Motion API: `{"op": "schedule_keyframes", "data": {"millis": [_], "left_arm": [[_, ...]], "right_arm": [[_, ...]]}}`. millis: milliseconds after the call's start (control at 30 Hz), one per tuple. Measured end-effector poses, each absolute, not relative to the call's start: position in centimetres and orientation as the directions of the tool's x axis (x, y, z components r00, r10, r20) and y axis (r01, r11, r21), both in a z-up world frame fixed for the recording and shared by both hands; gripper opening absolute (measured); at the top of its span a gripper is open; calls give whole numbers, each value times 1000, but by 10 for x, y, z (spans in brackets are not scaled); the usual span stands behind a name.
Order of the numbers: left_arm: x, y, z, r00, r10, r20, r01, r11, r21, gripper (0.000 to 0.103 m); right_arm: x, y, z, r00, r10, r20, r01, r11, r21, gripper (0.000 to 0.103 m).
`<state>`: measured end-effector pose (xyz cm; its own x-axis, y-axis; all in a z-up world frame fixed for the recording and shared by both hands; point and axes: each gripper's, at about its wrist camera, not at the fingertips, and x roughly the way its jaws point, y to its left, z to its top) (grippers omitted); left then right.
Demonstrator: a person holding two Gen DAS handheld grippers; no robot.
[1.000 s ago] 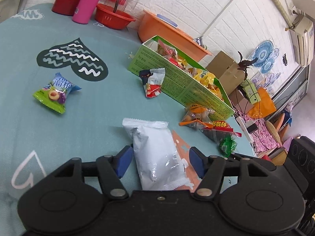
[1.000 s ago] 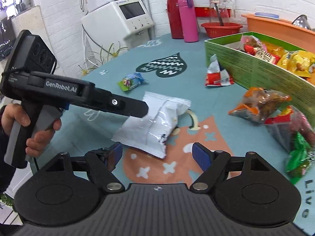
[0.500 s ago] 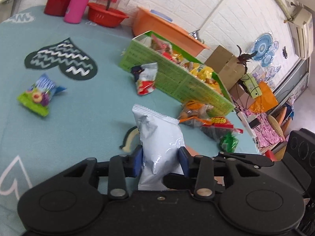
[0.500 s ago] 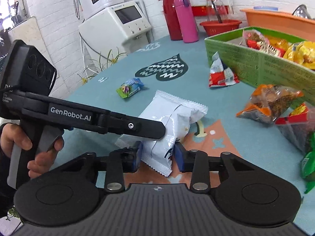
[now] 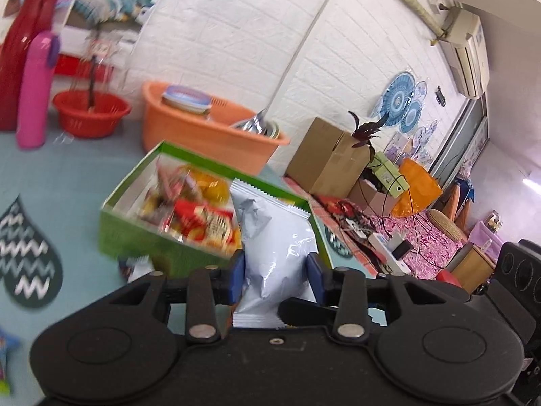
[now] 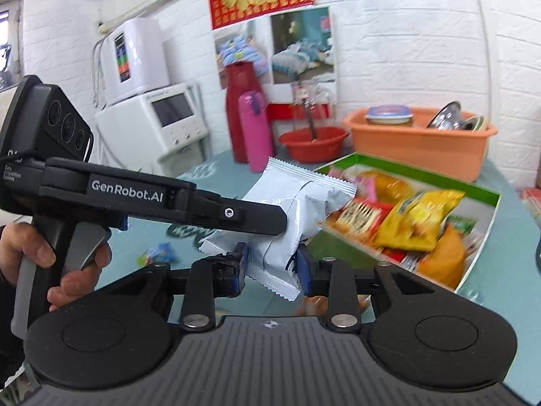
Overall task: Organize snacks
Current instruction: 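Lower the white foil packet into the green box and open both tools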
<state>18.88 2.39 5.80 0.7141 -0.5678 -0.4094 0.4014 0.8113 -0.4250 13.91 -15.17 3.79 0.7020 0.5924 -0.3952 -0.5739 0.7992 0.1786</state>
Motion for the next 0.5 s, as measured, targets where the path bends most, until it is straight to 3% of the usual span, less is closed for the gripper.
{"op": "schedule_keyframes", "data": {"millis": [167, 500], "left_arm": [[237, 15, 65, 720, -583, -376, 414, 796, -442, 62], [308, -1, 50, 719, -571, -396, 400, 807, -436, 68]], "right_arm": [[179, -161, 52, 742, 553, -379, -544, 827, 142, 54], [245, -168, 44, 779, 491, -390, -483, 866, 128, 54]]}}
